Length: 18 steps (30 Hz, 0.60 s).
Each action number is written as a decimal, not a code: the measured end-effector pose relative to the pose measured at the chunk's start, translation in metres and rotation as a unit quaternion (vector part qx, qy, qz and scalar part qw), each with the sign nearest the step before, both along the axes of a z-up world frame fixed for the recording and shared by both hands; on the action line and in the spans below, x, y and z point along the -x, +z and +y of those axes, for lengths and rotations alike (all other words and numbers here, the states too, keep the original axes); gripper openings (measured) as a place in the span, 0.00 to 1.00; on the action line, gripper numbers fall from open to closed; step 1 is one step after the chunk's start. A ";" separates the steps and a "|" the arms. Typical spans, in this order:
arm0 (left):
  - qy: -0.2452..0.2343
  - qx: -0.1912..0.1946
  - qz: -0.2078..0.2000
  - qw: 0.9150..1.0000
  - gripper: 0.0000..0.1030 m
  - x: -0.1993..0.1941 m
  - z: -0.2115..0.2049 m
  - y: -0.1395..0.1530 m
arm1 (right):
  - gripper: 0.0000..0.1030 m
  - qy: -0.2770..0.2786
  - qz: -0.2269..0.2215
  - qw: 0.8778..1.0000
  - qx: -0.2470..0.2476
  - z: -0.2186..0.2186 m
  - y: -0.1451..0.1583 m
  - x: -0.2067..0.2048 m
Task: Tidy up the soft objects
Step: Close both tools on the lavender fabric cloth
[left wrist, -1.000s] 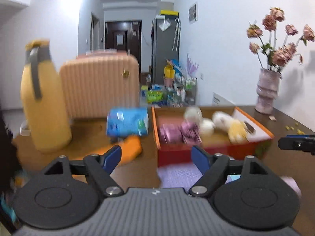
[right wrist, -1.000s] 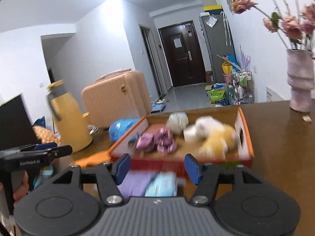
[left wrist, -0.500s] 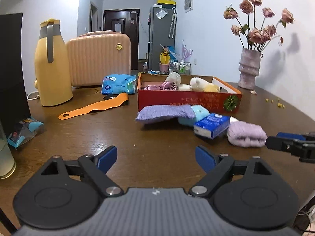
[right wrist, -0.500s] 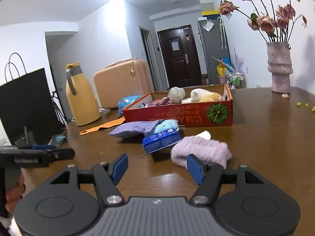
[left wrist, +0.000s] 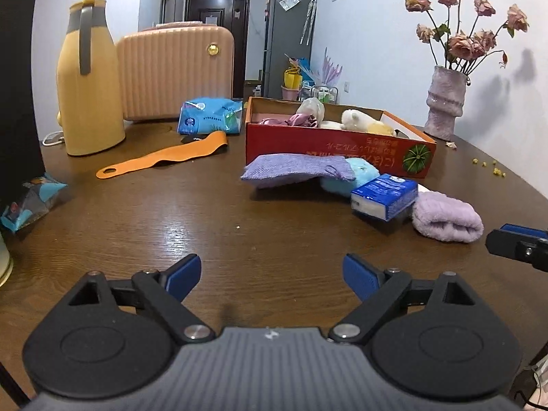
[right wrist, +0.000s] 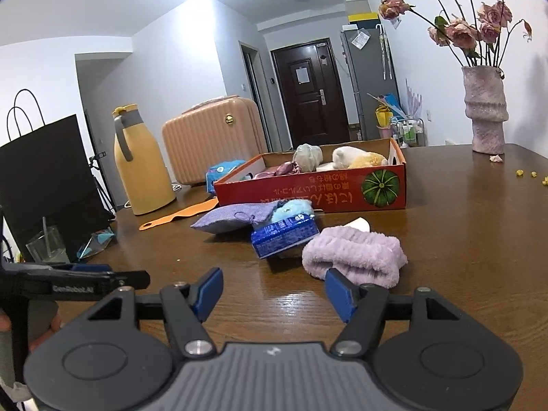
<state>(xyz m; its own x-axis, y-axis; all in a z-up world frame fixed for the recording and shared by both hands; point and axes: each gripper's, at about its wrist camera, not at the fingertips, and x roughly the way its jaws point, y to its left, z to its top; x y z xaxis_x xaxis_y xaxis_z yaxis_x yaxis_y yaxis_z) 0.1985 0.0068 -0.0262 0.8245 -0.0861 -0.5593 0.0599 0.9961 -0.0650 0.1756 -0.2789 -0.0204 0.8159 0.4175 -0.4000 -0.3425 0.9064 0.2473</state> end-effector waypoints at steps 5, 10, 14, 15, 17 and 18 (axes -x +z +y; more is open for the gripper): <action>0.012 0.042 -0.006 0.999 0.88 -0.045 0.014 0.005 | 0.63 0.008 -0.001 1.000 0.001 0.010 0.003 -0.030; 0.015 0.099 0.004 0.995 0.83 -0.127 0.032 0.015 | 0.58 0.023 0.000 1.000 0.007 0.034 0.015 -0.103; 0.015 0.146 0.029 0.989 0.71 -0.185 0.044 0.006 | 0.56 0.030 0.022 0.999 0.018 0.065 0.014 -0.174; 0.014 0.151 0.032 0.988 0.70 -0.194 0.046 0.002 | 0.56 0.030 0.031 0.999 0.017 0.070 0.012 -0.187; 0.008 0.176 0.056 0.983 0.63 -0.206 0.052 -0.012 | 0.56 0.037 0.047 0.998 0.026 0.084 0.005 -0.212; 0.000 0.189 0.072 0.979 0.57 -0.210 0.054 -0.019 | 0.55 0.037 0.053 0.997 0.031 0.090 0.001 -0.221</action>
<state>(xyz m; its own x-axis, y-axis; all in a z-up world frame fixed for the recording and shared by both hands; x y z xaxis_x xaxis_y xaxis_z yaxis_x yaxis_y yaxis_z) 0.4083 0.0607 -0.0449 0.7396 -0.3088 -0.5981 0.0227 0.8995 -0.4363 0.3962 -0.1885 -0.0194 0.7348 0.4477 -0.5096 -0.3845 0.8938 0.2308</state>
